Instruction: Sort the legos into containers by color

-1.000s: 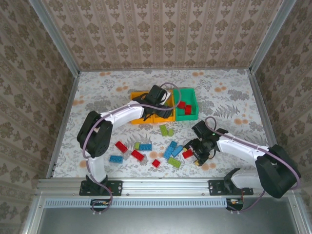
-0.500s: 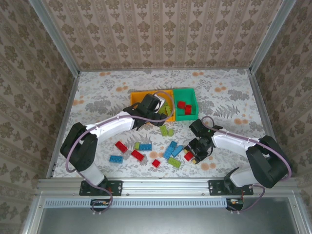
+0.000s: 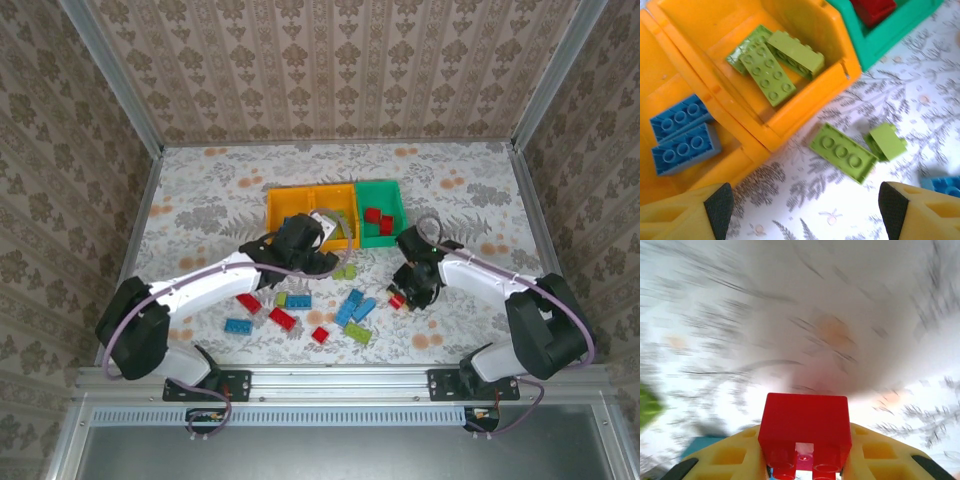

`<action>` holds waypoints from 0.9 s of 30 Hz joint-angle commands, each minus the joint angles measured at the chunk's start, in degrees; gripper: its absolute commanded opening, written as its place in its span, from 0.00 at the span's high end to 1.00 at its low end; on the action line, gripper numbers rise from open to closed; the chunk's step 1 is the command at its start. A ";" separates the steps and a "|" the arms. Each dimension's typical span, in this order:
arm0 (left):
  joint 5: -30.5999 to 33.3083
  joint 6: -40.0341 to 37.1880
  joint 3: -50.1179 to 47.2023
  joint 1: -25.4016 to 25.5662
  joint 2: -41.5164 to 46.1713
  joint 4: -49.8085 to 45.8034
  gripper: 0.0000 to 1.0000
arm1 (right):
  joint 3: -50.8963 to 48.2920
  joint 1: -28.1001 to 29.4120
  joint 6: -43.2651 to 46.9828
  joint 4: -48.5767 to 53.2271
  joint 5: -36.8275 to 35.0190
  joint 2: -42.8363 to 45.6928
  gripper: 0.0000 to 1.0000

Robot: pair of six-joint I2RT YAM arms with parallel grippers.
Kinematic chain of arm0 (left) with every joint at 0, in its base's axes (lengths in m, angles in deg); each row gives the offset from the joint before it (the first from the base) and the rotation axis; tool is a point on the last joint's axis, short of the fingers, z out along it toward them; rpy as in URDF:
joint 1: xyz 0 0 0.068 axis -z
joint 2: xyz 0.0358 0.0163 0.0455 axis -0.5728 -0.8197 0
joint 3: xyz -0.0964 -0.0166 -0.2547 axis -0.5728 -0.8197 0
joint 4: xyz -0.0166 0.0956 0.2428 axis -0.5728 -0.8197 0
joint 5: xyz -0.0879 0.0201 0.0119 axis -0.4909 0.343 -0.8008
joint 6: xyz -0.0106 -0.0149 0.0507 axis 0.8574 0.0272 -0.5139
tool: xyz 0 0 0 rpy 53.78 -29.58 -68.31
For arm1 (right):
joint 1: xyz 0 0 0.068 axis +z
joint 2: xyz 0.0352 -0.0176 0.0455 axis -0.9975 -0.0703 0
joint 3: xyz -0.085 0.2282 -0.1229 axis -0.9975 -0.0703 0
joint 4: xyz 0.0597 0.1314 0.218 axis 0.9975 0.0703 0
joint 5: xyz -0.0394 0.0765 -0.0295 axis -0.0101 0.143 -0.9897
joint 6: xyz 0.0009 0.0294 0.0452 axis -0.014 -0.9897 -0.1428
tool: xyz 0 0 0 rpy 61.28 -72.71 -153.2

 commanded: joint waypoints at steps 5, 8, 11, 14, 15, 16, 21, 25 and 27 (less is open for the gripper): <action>0.98 3.49 -6.86 5.83 5.18 -2.01 0.22 | 16.86 -0.22 25.95 -2.46 -14.96 -1.35 0.78; 1.83 6.10 -8.40 8.78 5.36 -3.84 0.22 | 23.39 -0.23 33.64 -3.13 -17.80 -7.64 0.78; 3.98 8.44 -9.25 12.53 5.10 -5.70 0.22 | 31.18 -0.25 41.20 -3.30 -21.43 -15.58 0.77; 4.64 11.29 -9.71 14.91 4.66 -6.52 0.21 | 40.13 -0.39 46.01 -0.75 -24.99 -24.79 0.76; 4.64 12.21 -9.80 15.62 4.54 -6.49 0.22 | 43.08 -0.51 46.89 0.63 -26.06 -27.81 0.76; 4.78 13.01 -9.96 16.29 4.33 -6.41 0.21 | 45.79 -0.73 47.74 1.77 -26.38 -30.49 0.75; 4.50 17.21 -9.18 19.02 2.37 -7.60 0.21 | 52.39 -1.97 47.18 4.22 -26.44 -37.46 0.72; 4.35 20.43 -8.31 21.18 0.02 -10.26 0.22 | 53.30 -2.72 46.64 4.51 -24.73 -38.87 0.69; 4.18 22.07 -8.44 21.64 -0.92 -11.55 0.23 | 53.13 -2.75 46.35 4.52 -23.98 -38.87 0.66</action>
